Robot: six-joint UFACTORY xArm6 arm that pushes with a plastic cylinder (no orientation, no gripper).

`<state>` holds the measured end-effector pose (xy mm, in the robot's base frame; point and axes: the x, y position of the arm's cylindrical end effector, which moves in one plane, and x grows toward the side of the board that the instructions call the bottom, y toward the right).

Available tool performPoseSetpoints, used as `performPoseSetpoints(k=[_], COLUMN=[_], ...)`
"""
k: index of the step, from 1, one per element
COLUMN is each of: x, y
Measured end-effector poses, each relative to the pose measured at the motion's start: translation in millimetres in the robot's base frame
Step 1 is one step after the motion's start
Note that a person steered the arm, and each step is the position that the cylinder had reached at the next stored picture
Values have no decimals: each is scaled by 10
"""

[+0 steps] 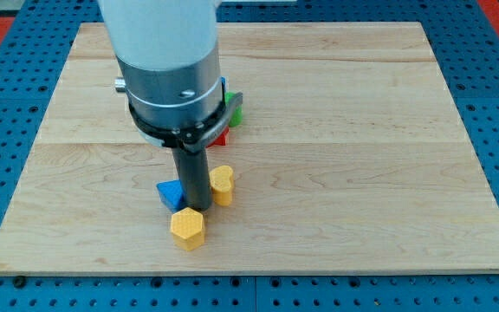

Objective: Move blue triangle on center left of the board

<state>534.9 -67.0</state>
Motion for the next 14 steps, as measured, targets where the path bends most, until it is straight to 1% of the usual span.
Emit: performPoseSetpoints(k=[1, 2, 3, 4, 5, 6, 7, 8, 10, 12, 14], x=[-172, -225, -175, -16, -40, -237, -279, -92, -185, -636, -697], y=[-20, -44, 165, -25, -335, -828, -1126, -1080, -1770, -1970, -1999])
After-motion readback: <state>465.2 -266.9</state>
